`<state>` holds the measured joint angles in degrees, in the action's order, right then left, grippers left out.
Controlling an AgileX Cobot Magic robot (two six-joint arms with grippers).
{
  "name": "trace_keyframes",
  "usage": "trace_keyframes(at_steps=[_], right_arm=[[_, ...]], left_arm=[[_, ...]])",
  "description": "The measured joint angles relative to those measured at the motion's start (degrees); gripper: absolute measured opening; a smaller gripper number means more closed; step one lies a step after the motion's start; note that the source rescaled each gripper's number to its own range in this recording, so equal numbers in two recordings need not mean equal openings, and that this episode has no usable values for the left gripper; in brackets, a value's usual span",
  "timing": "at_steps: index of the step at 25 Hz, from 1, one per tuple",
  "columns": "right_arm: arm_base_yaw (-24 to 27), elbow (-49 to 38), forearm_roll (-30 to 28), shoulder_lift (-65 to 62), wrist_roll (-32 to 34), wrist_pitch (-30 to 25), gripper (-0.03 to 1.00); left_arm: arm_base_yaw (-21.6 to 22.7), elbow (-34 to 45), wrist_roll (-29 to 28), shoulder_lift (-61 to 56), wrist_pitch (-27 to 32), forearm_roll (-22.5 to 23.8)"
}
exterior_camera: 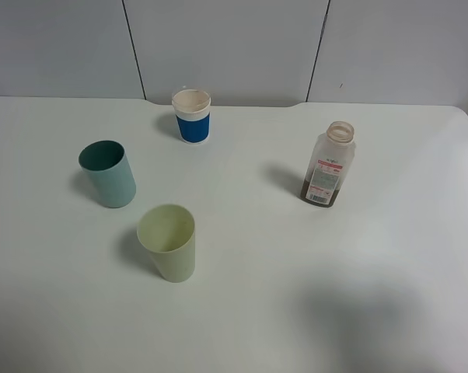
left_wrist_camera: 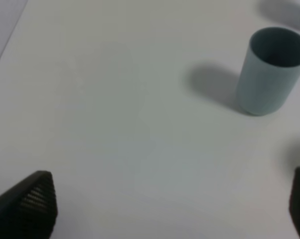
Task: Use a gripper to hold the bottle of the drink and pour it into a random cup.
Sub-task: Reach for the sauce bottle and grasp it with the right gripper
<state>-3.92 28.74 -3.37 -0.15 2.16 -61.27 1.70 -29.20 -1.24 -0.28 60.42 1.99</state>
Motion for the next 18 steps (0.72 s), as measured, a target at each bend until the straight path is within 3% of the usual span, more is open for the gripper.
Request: trace_keyframes(at_steps=[18], right_arm=[[0.00,0.00,0.00,0.00,0.00,0.00,1.00]], left_arm=[[0.00,0.00,0.00,0.00,0.00,0.00]])
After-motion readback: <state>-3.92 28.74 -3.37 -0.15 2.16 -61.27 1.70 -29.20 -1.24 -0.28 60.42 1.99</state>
